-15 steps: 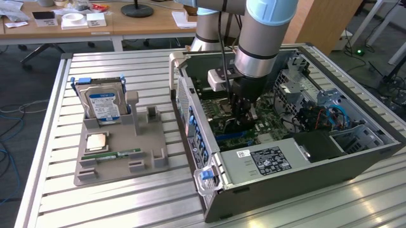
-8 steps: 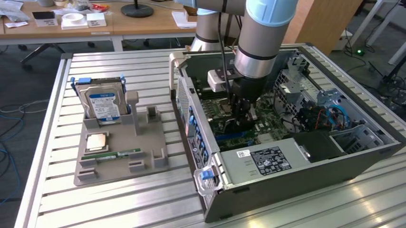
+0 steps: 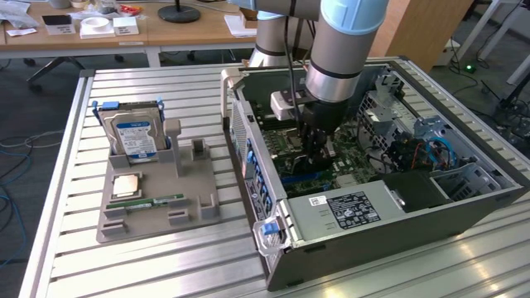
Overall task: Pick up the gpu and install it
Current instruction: 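Insert the gpu into the slot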
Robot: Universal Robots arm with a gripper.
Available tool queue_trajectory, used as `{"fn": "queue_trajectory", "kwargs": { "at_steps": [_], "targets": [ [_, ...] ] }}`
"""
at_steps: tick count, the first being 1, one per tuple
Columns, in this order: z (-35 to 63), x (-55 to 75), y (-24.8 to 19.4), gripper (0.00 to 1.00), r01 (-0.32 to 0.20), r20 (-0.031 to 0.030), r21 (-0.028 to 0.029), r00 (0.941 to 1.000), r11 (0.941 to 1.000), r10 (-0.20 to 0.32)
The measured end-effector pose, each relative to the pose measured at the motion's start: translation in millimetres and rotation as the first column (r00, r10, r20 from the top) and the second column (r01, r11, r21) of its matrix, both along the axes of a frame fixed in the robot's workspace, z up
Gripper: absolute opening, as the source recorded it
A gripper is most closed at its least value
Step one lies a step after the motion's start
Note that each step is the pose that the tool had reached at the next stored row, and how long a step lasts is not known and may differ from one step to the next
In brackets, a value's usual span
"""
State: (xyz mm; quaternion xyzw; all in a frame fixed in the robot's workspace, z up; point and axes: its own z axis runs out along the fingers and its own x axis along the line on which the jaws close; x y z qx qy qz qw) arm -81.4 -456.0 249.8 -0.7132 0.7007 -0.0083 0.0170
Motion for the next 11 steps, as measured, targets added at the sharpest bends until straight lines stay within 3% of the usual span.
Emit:
{"fn": "queue_trajectory", "kwargs": {
  "at_steps": [4, 11],
  "targets": [
    [0.0, -0.2, 0.0, 0.26, 0.000, 0.0108, 0.0001, 0.9999, 1.0000, 0.000],
    [0.6, -0.3, -0.1, 0.26, 0.000, 0.0134, -0.0003, 0.9999, 1.0000, 0.000]
  ]
}}
